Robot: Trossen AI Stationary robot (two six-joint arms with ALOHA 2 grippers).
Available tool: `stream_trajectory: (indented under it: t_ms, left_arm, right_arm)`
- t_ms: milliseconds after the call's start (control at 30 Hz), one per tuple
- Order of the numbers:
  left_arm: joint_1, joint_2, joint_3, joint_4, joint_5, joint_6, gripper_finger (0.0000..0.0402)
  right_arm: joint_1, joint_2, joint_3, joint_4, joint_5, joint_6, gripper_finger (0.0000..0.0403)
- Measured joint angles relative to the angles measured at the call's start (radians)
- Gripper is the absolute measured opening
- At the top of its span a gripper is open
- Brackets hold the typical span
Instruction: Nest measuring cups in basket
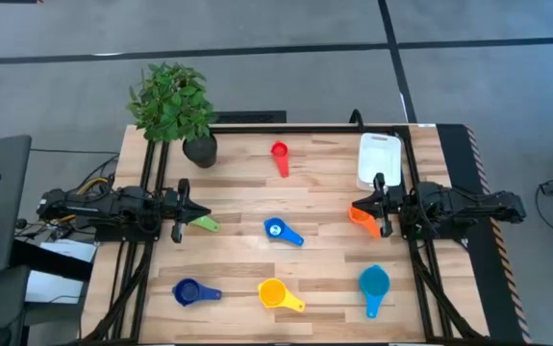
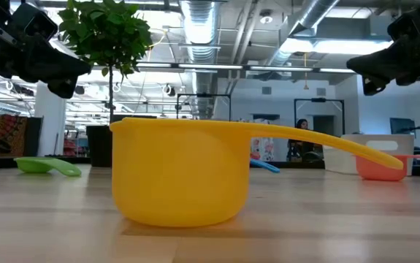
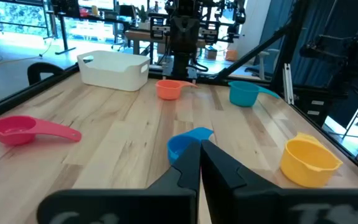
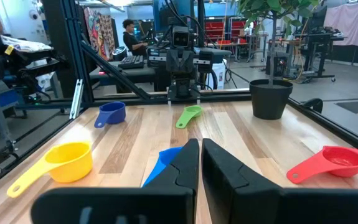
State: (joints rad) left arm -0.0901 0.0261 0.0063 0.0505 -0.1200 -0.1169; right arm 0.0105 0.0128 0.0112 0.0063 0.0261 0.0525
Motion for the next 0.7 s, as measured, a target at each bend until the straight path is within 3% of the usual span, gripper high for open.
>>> stream_trajectory:
  t_ms: [600,700]
  left_arm:
    - [0.000,0.000,0.000,0.000,0.000,0.000,0.0000]
    - [-0.001,0.000,0.000,0.051,-0.063,-0.027,0.0000]
  right_arm:
    - [0.000,0.000,0.000,0.000,0.000,0.000,0.0045]
    - [0.000,0.000,0.000,0.000,0.000,0.000,0.0044]
